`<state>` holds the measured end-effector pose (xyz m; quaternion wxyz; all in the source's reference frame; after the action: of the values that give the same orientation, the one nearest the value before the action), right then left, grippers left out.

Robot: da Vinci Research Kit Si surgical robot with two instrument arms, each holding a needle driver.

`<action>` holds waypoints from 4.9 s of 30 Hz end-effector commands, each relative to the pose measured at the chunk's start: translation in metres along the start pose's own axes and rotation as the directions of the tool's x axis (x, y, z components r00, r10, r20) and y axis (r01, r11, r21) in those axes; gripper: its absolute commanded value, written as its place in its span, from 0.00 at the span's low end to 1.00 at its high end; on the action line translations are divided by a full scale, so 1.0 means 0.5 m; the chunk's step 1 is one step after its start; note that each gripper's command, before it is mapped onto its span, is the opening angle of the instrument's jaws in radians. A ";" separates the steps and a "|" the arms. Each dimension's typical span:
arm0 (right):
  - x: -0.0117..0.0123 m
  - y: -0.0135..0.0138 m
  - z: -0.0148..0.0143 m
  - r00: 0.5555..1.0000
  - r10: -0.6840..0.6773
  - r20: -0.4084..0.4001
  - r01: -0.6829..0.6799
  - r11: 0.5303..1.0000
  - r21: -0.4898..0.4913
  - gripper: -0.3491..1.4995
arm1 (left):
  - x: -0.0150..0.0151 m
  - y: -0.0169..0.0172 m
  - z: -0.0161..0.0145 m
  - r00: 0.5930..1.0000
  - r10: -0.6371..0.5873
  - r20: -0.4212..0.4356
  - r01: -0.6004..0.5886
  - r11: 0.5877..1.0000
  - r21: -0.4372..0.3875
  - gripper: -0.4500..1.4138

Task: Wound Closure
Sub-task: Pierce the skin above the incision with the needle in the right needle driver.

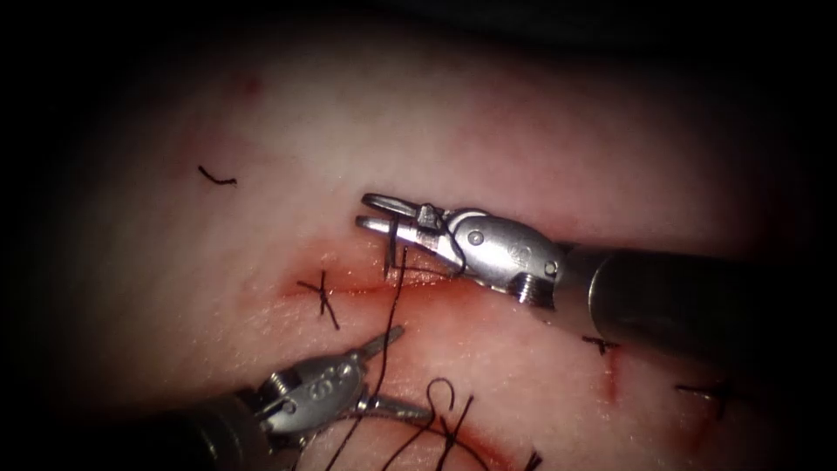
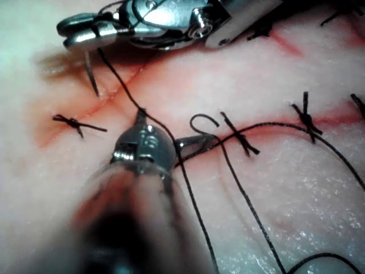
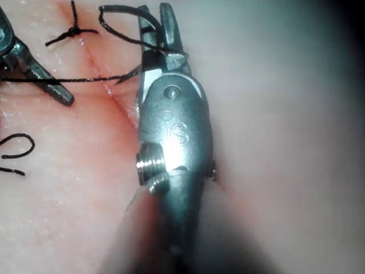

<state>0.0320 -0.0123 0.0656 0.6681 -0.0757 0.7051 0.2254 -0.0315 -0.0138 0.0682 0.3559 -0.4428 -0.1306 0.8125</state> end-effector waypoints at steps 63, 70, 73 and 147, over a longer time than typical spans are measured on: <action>-0.0137 -0.0113 -0.0031 0.823 -0.561 -0.087 0.565 0.791 0.234 0.00 | -0.0001 0.0062 -0.0046 0.995 0.071 0.066 -0.069 0.997 -0.023 0.47; -0.0179 -0.0121 -0.0046 0.809 -0.584 -0.067 0.580 0.775 0.252 0.00 | -0.0013 0.0069 -0.0046 0.993 0.077 0.089 -0.076 0.997 -0.021 0.46; -0.0207 -0.0121 -0.0055 0.810 -0.584 -0.052 0.576 0.776 0.258 0.00 | -0.0015 0.0069 -0.0044 0.993 0.079 0.091 -0.077 0.997 -0.021 0.46; -0.0545 -0.0246 -0.0302 0.741 -0.410 0.532 -0.024 0.775 0.631 0.00 | -0.0022 0.0058 -0.0074 0.988 0.088 0.128 -0.084 0.996 -0.040 0.43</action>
<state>0.0250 -0.0346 0.0892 0.8790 0.1496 0.4470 -0.0719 -0.0288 -0.0172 0.0646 0.3039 -0.3997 -0.1483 0.8520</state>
